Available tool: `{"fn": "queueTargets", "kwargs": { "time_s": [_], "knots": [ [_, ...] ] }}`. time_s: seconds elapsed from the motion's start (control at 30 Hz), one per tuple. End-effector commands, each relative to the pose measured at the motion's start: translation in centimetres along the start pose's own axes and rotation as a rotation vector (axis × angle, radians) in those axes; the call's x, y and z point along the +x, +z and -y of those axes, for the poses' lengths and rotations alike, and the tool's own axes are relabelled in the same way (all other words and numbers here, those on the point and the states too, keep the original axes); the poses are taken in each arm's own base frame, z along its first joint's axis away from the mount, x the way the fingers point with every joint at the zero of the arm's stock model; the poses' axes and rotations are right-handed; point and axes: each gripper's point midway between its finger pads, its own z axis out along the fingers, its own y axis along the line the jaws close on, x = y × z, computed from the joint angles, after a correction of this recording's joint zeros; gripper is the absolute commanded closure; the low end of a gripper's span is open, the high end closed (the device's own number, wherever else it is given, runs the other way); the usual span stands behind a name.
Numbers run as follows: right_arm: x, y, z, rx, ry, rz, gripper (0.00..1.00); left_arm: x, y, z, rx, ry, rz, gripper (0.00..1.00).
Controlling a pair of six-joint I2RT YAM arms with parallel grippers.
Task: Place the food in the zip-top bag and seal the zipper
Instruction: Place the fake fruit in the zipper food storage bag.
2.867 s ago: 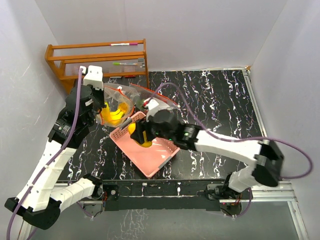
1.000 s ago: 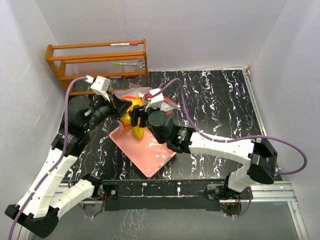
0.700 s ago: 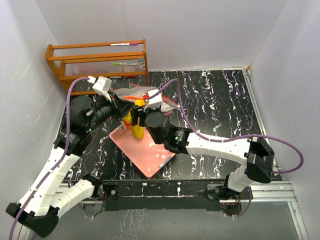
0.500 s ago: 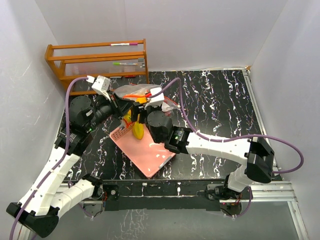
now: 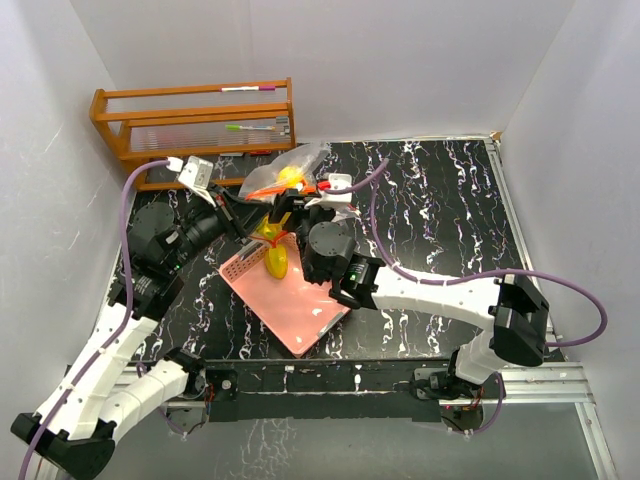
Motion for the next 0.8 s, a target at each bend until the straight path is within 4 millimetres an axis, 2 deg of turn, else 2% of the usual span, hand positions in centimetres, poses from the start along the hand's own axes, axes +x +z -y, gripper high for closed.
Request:
{"fn": "queueTargets", "kwargs": {
  "time_s": [0.0,0.03,0.2,0.33,0.4,0.5,0.77],
  "knots": [
    [-8.1,0.3,0.4,0.066,0.251,0.190,0.71,3.8,-0.4,1.2,0.080,-0.101,-0.126,1.00],
    [-7.8,0.4,0.4,0.074,0.225,0.185,0.69,3.7,-0.4,1.4,0.091,-0.112,-0.127,1.00],
    [-5.1,0.4,1.1,0.114,0.092,0.097,0.43,2.1,-0.6,2.4,0.105,-0.102,-0.111,1.00],
    [-3.6,-0.6,-0.8,-0.023,0.041,-0.042,0.24,1.2,-0.2,1.8,0.058,-0.084,-0.108,1.00],
    [-3.4,-1.5,-1.7,-0.099,0.020,-0.122,0.18,1.0,0.1,1.2,0.023,-0.071,-0.115,1.00],
    [-3.8,-3.3,-1.9,-0.170,0.012,-0.201,0.07,0.2,0.4,0.8,-0.011,-0.052,-0.111,1.00],
    [-7.5,-7.8,-0.7,-0.335,0.072,-0.243,0.06,-0.9,1.6,-0.6,-0.084,-0.016,-0.101,1.00]
  ]
}}
